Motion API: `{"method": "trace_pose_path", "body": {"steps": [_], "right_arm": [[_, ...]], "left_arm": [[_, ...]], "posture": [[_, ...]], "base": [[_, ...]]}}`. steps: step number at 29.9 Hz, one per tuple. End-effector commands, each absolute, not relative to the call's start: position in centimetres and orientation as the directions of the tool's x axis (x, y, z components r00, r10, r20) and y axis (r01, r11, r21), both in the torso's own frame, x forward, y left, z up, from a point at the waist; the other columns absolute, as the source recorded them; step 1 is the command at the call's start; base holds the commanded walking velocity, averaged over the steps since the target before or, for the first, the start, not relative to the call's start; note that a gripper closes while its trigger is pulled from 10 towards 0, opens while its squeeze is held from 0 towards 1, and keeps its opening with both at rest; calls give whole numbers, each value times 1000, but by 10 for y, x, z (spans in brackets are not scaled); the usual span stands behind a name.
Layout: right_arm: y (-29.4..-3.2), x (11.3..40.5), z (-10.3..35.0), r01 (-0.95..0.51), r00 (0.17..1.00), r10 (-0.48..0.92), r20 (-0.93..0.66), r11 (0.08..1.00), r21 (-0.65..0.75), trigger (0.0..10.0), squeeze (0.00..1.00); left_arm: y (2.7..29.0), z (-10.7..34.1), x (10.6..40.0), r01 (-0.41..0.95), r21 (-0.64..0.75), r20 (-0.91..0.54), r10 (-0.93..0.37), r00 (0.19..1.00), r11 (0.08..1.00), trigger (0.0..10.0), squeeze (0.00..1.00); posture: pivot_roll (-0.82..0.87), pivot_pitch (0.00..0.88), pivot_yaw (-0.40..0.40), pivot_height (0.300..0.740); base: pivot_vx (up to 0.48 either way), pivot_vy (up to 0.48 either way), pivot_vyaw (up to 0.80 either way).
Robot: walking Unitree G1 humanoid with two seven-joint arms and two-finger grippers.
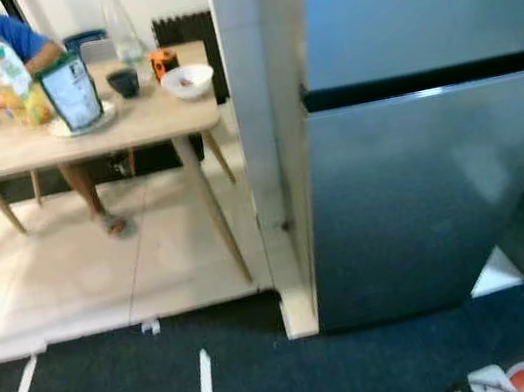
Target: Restocking fridge
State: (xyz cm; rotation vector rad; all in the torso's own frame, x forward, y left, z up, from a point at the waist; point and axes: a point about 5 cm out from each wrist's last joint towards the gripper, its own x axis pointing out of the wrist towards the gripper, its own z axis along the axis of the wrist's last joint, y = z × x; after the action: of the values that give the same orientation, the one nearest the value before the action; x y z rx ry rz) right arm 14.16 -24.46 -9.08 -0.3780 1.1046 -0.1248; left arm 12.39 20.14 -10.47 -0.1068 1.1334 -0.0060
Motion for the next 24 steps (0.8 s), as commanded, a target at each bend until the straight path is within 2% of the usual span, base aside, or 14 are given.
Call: {"method": "trace_pose_path", "body": {"steps": [1,5,24], "right_arm": [[-243,145,-90,-75,463,-289,-838,929,-362,10000,0],[-243,145,-90,-75,462,-289,-838,929,-361,10000,0],[-242,142,-91,-78,457,-287,-842,930,-359,10000,0]], "left_arm": [[201,-106,120,-47,-88,-911,-61,408,995,10000,0],[201,-106,120,-51,-85,-911,-56,409,995,10000,0],[205,-105,121,-76,-83,-907,-44,418,994,10000,0]], "posture": [[-34,9,-21,740],[-35,10,-20,740],[-37,9,-22,740]], "base": [[0,-461,0],[0,-424,0],[0,0,0]]}}
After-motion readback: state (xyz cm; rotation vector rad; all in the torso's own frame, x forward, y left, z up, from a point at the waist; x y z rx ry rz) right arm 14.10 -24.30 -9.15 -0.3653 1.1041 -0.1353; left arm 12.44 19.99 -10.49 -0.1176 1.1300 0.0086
